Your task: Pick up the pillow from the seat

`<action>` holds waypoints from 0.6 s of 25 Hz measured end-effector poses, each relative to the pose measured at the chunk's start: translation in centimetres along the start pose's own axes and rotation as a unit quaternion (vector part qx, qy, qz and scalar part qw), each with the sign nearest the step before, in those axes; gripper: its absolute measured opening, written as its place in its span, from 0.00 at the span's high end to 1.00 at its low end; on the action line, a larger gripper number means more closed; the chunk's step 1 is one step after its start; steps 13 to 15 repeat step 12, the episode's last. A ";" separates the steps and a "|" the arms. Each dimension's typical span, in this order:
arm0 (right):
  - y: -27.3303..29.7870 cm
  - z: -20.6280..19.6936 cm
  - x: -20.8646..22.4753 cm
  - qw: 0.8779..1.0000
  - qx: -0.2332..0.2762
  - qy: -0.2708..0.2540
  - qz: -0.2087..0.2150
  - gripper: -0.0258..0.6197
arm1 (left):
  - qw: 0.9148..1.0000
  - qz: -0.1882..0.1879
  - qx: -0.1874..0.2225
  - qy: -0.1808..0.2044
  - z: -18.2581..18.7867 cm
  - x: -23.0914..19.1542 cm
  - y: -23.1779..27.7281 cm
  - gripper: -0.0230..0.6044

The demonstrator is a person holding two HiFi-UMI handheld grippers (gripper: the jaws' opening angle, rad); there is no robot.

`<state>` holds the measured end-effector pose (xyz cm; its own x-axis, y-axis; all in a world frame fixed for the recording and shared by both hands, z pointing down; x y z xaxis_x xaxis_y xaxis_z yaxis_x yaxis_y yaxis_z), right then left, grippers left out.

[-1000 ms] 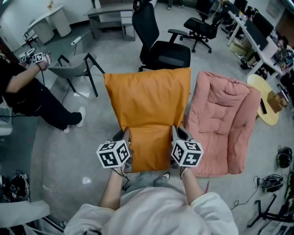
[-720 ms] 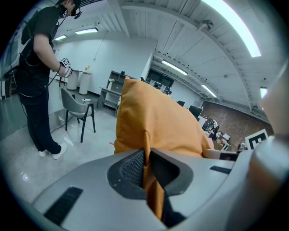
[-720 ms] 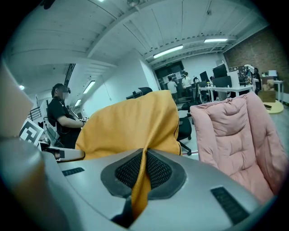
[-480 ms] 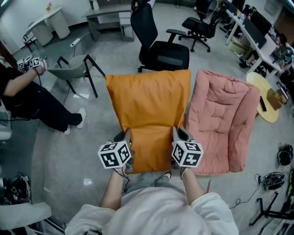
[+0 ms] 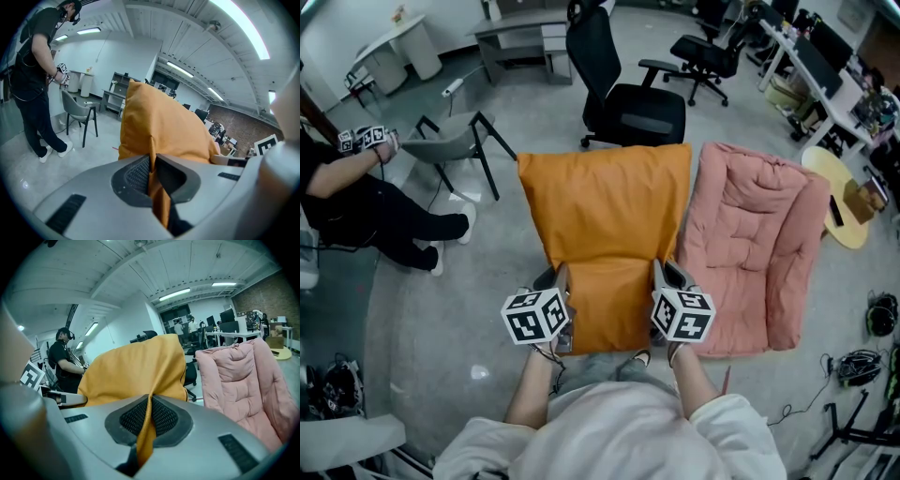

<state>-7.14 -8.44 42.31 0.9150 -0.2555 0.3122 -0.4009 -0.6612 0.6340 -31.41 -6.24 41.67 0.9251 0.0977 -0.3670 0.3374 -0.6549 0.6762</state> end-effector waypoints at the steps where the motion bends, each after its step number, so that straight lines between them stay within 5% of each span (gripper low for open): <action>1: 0.0 0.0 0.0 1.000 0.000 0.000 0.000 0.91 | 1.000 0.000 -0.001 0.000 0.0 0.0 0.0 0.92; 15: 0.2 -0.2 0.0 1.000 -0.004 0.005 -0.005 0.91 | 1.000 -0.003 -0.007 0.004 0.0 -0.3 0.4 0.92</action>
Point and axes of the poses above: the fingertips, and each gripper's own axes: y forward along the fingers, x to its right, z out of its top, the point moved 5 cm from there along -y, backward along the fingers, and after that the axes turned 13 degrees about -x, right-handed, at the moved point
